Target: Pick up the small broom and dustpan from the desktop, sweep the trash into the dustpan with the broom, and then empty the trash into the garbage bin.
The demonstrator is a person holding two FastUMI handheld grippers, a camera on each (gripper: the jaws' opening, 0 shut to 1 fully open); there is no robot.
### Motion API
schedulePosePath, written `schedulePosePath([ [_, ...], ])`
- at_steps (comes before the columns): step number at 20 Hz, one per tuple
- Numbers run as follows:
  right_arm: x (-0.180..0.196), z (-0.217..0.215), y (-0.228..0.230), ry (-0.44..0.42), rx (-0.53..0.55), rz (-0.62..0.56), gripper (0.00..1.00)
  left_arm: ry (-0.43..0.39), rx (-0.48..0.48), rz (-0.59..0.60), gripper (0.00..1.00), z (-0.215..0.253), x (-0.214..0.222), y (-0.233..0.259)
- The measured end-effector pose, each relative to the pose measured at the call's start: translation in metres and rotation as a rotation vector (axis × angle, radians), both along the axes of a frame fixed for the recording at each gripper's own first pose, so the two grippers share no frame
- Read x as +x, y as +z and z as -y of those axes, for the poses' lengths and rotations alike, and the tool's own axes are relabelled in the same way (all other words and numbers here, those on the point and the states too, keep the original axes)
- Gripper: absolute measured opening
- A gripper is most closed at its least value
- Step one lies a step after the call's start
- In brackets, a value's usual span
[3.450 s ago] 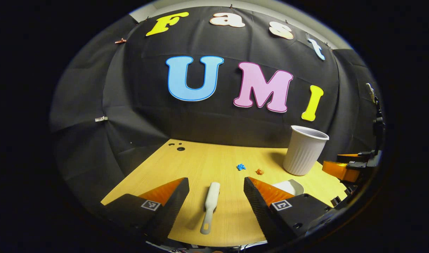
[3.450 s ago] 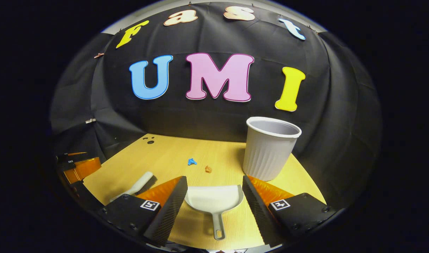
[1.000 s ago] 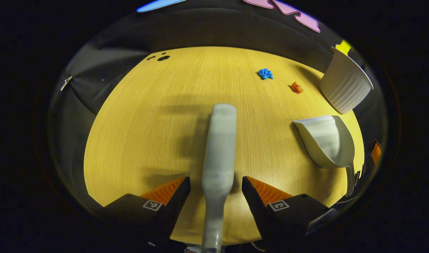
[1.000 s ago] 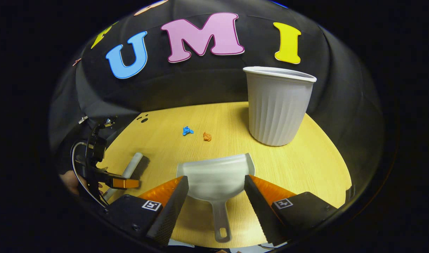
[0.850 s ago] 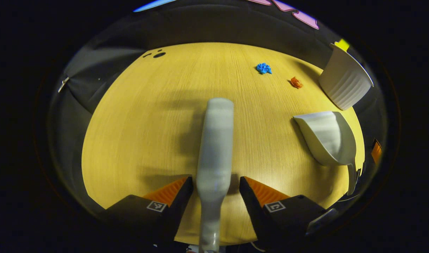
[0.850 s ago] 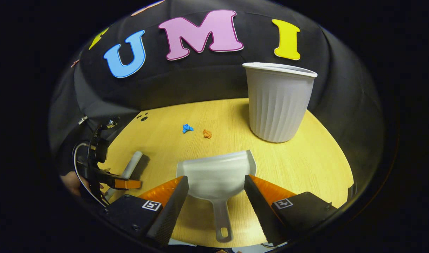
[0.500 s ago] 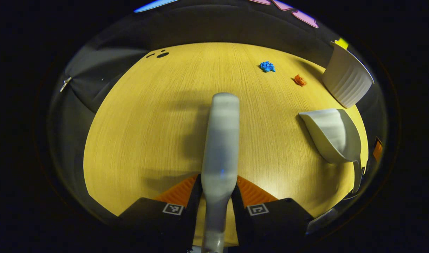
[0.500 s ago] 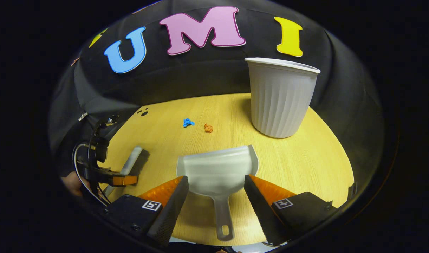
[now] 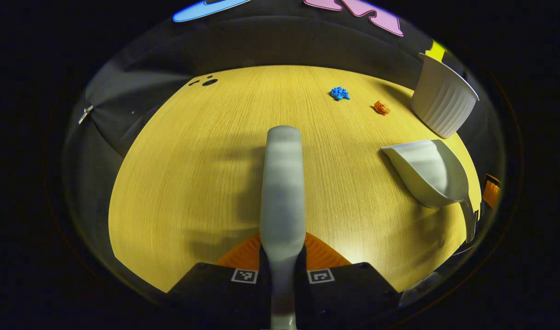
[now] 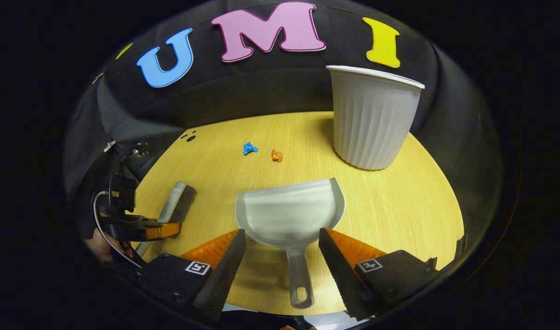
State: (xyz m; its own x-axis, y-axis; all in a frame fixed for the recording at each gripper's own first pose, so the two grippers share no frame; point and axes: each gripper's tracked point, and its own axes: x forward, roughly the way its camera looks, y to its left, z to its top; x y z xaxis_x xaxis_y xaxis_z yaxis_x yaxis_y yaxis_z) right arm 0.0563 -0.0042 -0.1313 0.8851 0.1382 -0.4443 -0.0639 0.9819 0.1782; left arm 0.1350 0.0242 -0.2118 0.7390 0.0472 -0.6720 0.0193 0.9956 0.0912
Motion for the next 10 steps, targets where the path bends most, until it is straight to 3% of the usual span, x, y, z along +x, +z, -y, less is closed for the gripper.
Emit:
schedulePosePath([
  [4,0.000,0.010,-0.006,-0.026,-0.029,-0.033,0.99,0.041,-0.040,0.060,0.25,-0.011,-0.018,0.019],
  [6,0.002,0.015,-0.018,-0.033,-0.050,-0.079,0.99,0.056,-0.020,0.089,0.29,-0.025,-0.029,0.030],
  [10,-0.002,0.018,-0.052,-0.026,-0.040,-0.217,0.99,0.050,0.030,0.108,0.25,-0.041,-0.054,0.046],
])
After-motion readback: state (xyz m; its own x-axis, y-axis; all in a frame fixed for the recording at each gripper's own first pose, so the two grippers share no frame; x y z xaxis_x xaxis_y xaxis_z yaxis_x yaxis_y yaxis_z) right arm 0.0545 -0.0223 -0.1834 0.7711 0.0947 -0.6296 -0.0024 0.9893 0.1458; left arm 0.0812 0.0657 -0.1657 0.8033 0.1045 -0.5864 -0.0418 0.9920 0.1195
